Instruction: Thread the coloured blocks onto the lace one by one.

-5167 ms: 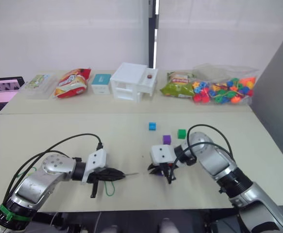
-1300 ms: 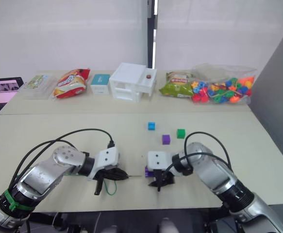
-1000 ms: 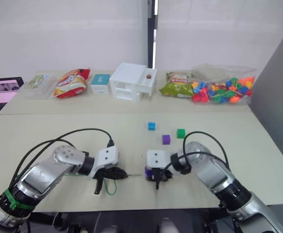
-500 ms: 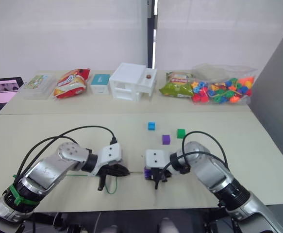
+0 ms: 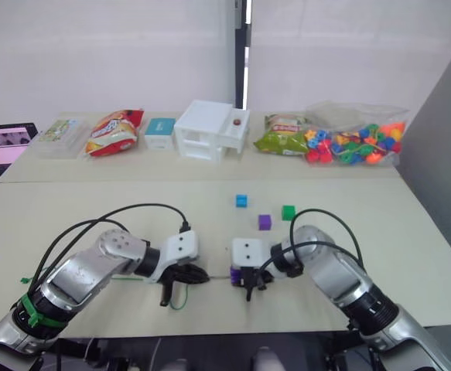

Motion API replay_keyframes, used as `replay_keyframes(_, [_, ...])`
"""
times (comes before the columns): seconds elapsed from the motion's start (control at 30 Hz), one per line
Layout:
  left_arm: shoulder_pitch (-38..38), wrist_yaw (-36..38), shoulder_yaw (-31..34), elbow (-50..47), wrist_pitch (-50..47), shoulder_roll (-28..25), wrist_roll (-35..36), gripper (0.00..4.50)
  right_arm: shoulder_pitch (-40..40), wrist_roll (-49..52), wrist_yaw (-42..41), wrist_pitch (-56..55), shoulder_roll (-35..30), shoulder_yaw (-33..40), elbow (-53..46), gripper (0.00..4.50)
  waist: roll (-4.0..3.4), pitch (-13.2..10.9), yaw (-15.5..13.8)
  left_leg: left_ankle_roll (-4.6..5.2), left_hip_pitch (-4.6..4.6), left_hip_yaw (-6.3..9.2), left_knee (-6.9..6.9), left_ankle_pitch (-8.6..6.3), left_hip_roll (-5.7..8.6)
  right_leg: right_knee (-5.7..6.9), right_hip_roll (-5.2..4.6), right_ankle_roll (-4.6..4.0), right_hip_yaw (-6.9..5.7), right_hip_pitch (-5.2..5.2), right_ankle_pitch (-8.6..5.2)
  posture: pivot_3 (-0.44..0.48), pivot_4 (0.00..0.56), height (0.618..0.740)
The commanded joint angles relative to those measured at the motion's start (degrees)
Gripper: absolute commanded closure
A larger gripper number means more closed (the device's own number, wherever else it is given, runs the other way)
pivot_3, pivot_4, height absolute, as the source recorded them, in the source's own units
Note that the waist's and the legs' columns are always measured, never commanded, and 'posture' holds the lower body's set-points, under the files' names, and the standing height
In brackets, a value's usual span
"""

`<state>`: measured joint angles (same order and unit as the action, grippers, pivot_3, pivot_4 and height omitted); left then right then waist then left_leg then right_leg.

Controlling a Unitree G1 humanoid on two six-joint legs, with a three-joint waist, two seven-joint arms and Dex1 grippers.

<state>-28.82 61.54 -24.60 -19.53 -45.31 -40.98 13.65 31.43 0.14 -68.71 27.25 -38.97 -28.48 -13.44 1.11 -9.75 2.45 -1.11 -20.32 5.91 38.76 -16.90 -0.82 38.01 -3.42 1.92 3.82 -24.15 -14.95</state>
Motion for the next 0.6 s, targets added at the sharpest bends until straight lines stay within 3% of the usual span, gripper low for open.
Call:
replay_keyframes(0.03, [-0.9, 0.3, 0.9, -2.7, 0.2, 0.1, 1.1, 4.5, 0.3, -0.2, -0.5, 0.3, -0.4, -0.2, -2.0, 3.13, 0.0, 0.0, 0.0, 0.0, 0.0, 0.0, 0.0, 0.0, 0.0, 0.0, 0.0, 0.0, 0.0, 0.0, 0.0, 0.0, 0.15, 0.74])
replay_keyframes(0.6, [-1.9, 0.0, 1.2, -4.8, -1.7, 0.1, 2.9, 4.5, -0.2, -0.5, -1.0, 1.1, -0.9, -0.6, -2.8, 3.13, 0.0, 0.0, 0.0, 0.0, 0.0, 0.0, 0.02, 0.0, 0.01, 0.0, -0.01, 0.0, 0.0, 0.01, 0.0, 0.0, 0.15, 0.74])
